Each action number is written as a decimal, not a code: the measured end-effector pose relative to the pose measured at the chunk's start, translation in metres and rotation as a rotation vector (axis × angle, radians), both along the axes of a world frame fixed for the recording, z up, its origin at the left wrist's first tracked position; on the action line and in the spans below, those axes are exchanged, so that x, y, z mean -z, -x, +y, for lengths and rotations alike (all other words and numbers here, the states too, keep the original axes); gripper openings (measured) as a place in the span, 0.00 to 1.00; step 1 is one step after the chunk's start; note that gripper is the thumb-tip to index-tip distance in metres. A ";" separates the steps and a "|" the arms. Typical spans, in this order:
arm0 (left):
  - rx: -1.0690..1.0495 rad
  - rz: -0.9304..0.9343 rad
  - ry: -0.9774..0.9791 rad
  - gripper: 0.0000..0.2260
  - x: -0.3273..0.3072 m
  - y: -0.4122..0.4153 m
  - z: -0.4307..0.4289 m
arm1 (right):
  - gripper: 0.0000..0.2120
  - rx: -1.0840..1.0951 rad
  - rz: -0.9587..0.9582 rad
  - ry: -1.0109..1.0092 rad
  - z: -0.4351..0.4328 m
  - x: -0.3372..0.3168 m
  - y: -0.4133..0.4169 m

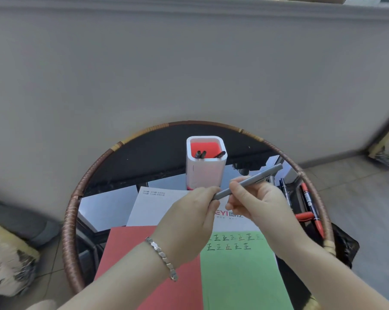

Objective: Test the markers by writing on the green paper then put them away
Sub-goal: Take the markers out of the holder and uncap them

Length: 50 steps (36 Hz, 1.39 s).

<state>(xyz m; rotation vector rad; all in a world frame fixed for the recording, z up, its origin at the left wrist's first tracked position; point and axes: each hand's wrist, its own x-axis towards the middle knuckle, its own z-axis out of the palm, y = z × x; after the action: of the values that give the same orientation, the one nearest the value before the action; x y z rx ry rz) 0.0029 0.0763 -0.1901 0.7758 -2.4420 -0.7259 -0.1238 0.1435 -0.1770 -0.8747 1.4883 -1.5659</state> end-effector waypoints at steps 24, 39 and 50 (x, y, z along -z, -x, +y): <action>0.045 0.089 0.026 0.14 0.011 0.002 0.000 | 0.07 -0.035 -0.103 0.072 0.003 0.011 -0.004; -0.196 0.000 -0.240 0.17 0.027 -0.018 -0.011 | 0.12 0.030 0.234 -0.301 -0.021 -0.013 0.070; -0.253 0.106 -0.343 0.05 0.034 -0.005 -0.011 | 0.06 -0.138 1.100 -0.547 -0.043 0.044 0.079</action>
<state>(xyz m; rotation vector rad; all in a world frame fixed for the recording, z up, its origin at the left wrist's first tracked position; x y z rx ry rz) 0.0077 0.0657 -0.2245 1.1208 -2.0994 -1.0692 -0.2032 0.1008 -0.2211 -1.5435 2.3521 -0.4299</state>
